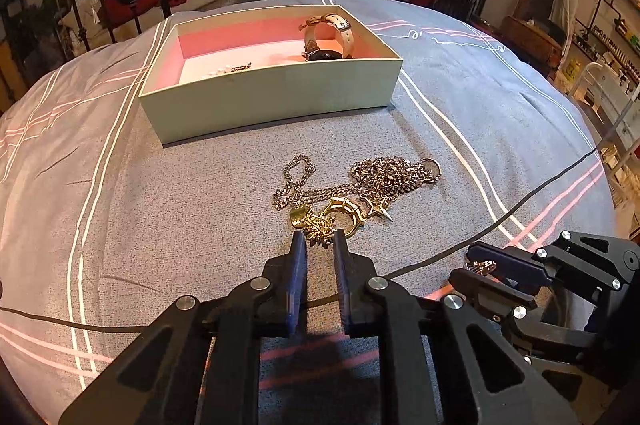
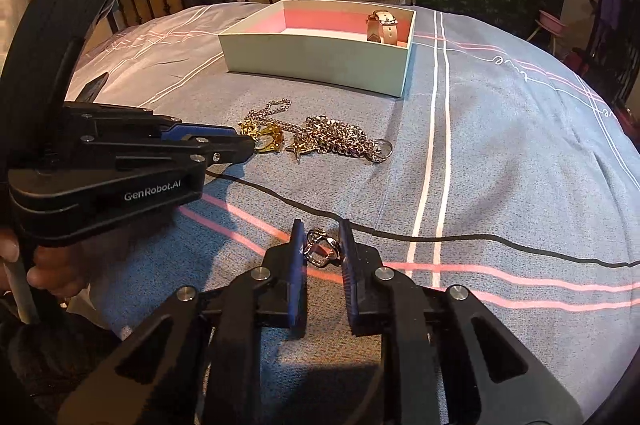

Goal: Organize jewelry

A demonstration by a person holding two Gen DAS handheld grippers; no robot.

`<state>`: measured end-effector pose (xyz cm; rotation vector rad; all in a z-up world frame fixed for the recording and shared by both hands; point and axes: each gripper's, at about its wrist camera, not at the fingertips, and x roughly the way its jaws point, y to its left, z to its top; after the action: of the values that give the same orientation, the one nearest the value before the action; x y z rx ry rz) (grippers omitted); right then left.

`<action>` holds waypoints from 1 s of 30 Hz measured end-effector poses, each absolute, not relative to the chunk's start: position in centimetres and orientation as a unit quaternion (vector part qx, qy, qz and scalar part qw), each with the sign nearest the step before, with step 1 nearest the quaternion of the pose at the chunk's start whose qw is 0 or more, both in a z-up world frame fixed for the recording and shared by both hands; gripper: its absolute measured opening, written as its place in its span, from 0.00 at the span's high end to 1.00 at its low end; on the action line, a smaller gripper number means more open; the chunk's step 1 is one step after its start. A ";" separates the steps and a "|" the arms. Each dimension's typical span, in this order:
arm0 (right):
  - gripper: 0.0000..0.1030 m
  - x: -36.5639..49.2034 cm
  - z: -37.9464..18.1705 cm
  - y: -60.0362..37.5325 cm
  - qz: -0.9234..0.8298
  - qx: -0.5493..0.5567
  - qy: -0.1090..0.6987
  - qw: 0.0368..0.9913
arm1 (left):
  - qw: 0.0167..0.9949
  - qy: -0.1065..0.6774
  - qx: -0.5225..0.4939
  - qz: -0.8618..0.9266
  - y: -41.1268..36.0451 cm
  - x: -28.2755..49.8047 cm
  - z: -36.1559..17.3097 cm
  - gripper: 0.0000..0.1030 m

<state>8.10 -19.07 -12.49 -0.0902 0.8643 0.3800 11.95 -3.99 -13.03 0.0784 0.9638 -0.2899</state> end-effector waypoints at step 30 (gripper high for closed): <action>0.82 17.6 -6.0 -16.9 0.231 -0.048 0.343 0.909 | 0.911 0.404 -0.004 -0.089 -0.1 18.0 -6.5 0.86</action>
<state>17.60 -16.91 -6.00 -0.0984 0.7075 0.4772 18.05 -0.10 -6.50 -0.0077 0.8325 -0.1832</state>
